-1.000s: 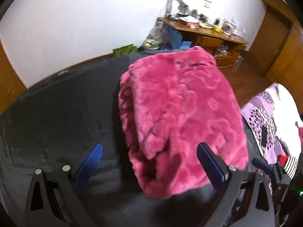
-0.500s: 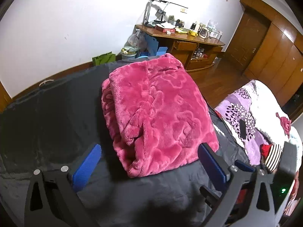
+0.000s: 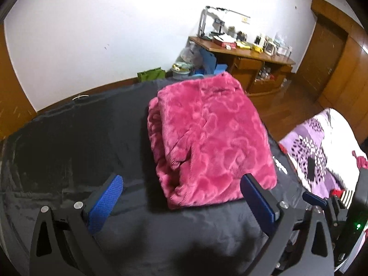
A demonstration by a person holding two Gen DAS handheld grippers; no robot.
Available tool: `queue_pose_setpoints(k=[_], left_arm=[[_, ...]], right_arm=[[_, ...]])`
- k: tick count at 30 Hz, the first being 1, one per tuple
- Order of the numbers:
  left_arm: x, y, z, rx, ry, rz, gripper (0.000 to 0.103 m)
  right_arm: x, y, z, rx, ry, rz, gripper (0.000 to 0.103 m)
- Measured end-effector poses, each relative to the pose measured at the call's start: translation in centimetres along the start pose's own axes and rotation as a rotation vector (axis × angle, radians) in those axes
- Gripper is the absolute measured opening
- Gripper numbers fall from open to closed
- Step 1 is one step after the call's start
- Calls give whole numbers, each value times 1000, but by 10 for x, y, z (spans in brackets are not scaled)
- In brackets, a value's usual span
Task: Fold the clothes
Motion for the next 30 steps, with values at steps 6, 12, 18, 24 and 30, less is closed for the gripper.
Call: queue_pose_setpoints(k=[6,12,18,24,30], left_arm=[[-11,12,-1,-39,49,-30,102],[-16,18,-9,-97,78,-19,102],[-15,28,-19,-70,86,-53,102],[-18,36,-30,-58,92,-6,102],[-25,40,-38,-26,101,11,102]], right_arm=[[1,27,-2,-11,9,-14,103],[-9,42,-8,-28,36,-28,103],[-13,55,-10,-22,48,-26,103],[-20,62,-16,-8,66,-15,103],[-30,60,-26,-13,96,-7,103]])
Point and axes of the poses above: each gripper's, at about its wrist camera, not at the fingertips, and x roughly the way its jaws point, y to its right, z to its underside, the point moved 2 cm from there along x, roughly the way its jaws point, and after that the axes turned 1 degree about -x, right-handed, at the moved point
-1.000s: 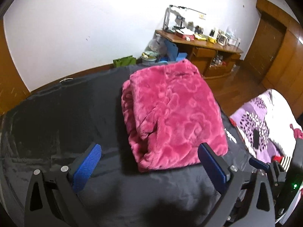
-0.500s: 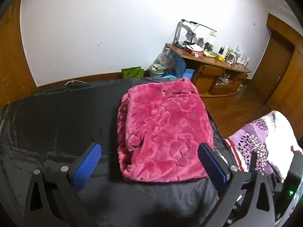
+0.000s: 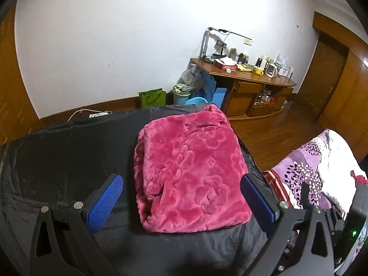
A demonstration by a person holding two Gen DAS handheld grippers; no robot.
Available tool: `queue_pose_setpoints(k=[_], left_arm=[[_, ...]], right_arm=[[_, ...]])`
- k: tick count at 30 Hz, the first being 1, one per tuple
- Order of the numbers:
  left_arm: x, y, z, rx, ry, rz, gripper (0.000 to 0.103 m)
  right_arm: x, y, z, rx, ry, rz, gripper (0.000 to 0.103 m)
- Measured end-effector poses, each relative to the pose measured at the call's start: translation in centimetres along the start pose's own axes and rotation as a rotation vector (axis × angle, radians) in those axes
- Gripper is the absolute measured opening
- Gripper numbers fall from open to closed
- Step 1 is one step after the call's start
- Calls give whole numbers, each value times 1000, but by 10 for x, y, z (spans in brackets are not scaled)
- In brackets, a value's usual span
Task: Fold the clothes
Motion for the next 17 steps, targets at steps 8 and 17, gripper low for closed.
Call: queue_pose_setpoints(k=[8,17], left_arm=[[-3,-6,1,36,33,-10,102],[0,-10,6,62,37,-29,102]], right_arm=[[-1,-9,-9,-20,11,-3,103],[8,-19,-3,-20,-10,-18,103]])
Point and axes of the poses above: each gripper's, at about its wrist camera, not at the fingertips, and x roughly the way its jaws point, y to its right, z to its underside, the point moved 2 cm from there along x, roughly the way its jaws point, and after that the axes turned 1 degree about -x, right-handed, at the moved point
